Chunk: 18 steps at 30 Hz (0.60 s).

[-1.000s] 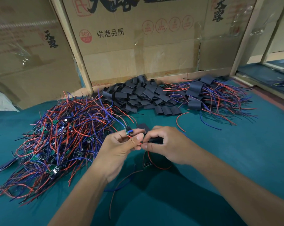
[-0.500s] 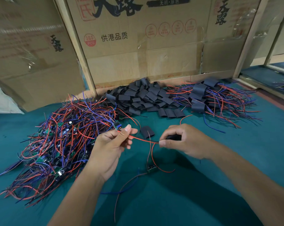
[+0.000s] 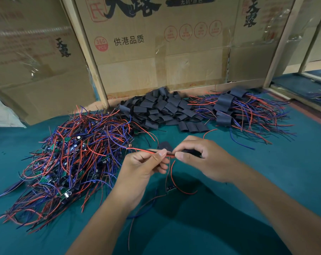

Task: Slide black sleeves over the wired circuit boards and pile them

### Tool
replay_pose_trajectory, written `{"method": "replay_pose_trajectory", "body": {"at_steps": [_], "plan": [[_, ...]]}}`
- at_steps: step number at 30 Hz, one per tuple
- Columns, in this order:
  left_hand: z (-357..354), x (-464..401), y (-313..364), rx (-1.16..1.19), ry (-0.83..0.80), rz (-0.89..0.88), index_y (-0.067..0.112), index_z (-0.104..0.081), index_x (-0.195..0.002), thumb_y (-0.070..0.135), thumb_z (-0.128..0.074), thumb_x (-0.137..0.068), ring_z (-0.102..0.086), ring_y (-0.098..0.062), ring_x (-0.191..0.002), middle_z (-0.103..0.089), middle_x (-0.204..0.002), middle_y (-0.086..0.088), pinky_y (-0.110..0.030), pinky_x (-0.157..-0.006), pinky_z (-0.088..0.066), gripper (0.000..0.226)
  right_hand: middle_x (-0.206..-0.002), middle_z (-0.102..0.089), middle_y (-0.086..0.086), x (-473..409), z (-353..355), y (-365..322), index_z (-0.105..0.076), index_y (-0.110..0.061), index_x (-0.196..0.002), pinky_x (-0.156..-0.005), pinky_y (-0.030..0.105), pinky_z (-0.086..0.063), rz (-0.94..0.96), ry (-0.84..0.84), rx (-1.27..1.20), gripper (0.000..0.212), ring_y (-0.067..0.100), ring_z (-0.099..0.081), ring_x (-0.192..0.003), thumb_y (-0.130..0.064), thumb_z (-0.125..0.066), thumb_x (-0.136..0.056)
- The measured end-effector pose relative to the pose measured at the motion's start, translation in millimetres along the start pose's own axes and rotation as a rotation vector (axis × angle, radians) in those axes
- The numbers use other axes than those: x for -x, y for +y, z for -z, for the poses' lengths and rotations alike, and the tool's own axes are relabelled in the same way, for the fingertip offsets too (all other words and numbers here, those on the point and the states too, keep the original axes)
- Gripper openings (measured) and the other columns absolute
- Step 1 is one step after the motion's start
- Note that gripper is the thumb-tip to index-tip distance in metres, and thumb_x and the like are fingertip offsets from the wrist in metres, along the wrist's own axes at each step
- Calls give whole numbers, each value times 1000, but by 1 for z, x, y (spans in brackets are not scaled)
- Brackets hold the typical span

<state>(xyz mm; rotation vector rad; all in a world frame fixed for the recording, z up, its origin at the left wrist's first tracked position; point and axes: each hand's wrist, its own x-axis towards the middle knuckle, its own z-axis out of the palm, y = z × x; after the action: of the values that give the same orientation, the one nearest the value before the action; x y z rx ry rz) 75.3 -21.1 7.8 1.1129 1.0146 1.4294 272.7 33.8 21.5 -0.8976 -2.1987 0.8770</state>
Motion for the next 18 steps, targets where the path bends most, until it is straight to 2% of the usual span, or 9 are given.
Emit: {"method": "replay_pose_trajectory", "body": {"at_steps": [2,4,7,11,14,16,18], "plan": [[2,-1,3,37,32,19,-1,-76,-78,21,-71,-78,-61,-17,-63,-68,-75,-15,-22,-60,-52,22,-103,-57,-9,2,7,2,-67,-39,-114,-87,14,-39,-31,-63,-11,23,4,-56,-98,-31,-49,-102],[2,-1,5,68,50,35,-1,-76,-78,19,-71,-79,-61,-16,-63,-68,-75,-15,-22,-60,-52,21,-104,-54,-12,3,12,5,-64,-37,-123,-88,9,-35,-63,-105,21,29,0,-53,-101,-29,-44,-104],[2,-2,7,84,56,40,1,-76,-77,19,-70,-79,-61,-16,-63,-67,-75,-14,-21,-59,-52,19,-97,-52,-15,2,13,12,-63,-34,-125,-82,11,-36,-75,-100,187,30,0,-52,-94,-26,-43,-105],[4,-2,8,83,66,46,4,-77,-75,18,-70,-80,-60,-15,-62,-67,-74,-13,-21,-58,-51,17,-106,-55,-6,0,2,24,-61,-26,-123,-92,25,-40,-128,-134,400,23,7,-51,-95,-25,-53,-101],[6,-3,8,76,69,48,4,-78,-76,18,-70,-80,-60,-14,-63,-67,-74,-13,-21,-59,-51,16,-105,-50,-7,-1,1,30,-61,-23,-117,-94,30,-42,-136,-169,460,21,7,-52,-93,-32,-57,-98],[6,-2,8,74,63,53,5,-78,-75,18,-70,-80,-61,-14,-63,-67,-74,-12,-21,-59,-52,16,-107,-48,-12,1,12,33,-59,-27,-117,-94,28,-43,-131,-231,462,29,6,-53,-99,-43,-62,-93],[5,-1,8,71,55,55,6,-78,-75,19,-71,-79,-61,-14,-63,-67,-74,-12,-21,-59,-52,16,-113,-47,-17,5,27,37,-56,-34,-118,-93,22,-43,-162,-344,429,46,1,-51,-106,-54,-73,-81]]}}
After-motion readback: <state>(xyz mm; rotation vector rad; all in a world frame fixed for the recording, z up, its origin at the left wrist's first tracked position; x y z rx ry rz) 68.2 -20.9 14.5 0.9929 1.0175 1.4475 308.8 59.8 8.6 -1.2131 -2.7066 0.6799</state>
